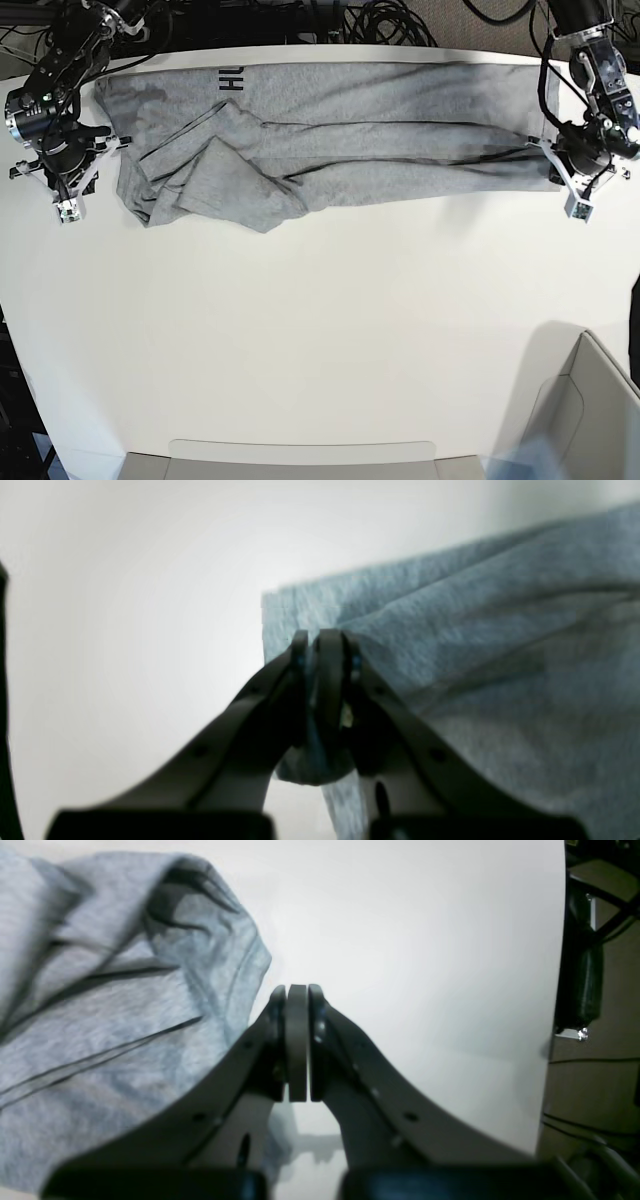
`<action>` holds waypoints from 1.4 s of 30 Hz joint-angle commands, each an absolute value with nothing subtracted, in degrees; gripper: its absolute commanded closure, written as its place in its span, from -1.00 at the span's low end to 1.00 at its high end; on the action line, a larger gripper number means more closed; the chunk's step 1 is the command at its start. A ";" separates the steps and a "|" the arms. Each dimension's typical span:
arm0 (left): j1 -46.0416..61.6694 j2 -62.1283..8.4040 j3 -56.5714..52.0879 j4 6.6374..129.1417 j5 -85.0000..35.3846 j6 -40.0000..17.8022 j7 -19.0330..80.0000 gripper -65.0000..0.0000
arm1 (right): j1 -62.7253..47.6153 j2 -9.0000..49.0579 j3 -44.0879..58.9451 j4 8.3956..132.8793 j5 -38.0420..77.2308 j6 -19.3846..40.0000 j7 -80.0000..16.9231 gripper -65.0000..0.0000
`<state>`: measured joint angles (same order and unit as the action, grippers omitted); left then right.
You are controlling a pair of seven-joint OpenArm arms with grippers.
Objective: Fold the T-shirt properly
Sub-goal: 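Hold the folded hem corners with both grippers and smooth the fold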
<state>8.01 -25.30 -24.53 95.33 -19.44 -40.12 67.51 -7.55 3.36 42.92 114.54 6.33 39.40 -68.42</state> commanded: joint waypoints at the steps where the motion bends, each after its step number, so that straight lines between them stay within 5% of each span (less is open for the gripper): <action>1: 7.60 -26.33 -25.10 96.22 -19.38 -40.00 66.68 1.00 | -7.96 3.74 42.68 115.47 6.55 40.00 -67.65 1.00; 12: 9.98 -26.15 -25.19 96.22 -19.38 -40.00 64.57 1.00 | -10.51 2.59 42.33 115.56 6.81 40.00 -67.47 1.00; 20: 9.98 -26.15 -25.10 96.04 -19.38 -40.00 64.57 1.00 | -10.24 3.03 25.89 117.76 6.37 40.00 -67.65 1.00; 27: 9.89 -25.80 -25.10 95.96 -19.38 -40.00 64.57 1.00 | -8.40 2.59 15.69 117.76 1.71 40.00 -67.65 0.44; 35: 9.71 -25.80 -25.01 95.87 -19.38 -40.00 64.57 1.00 | -1.98 -5.32 26.24 116.35 1.63 40.00 -67.74 0.30; 42: 9.80 -25.80 -25.01 95.87 -19.38 -40.00 64.57 1.00 | -0.84 -5.67 28.44 111.08 1.71 40.00 -67.74 0.30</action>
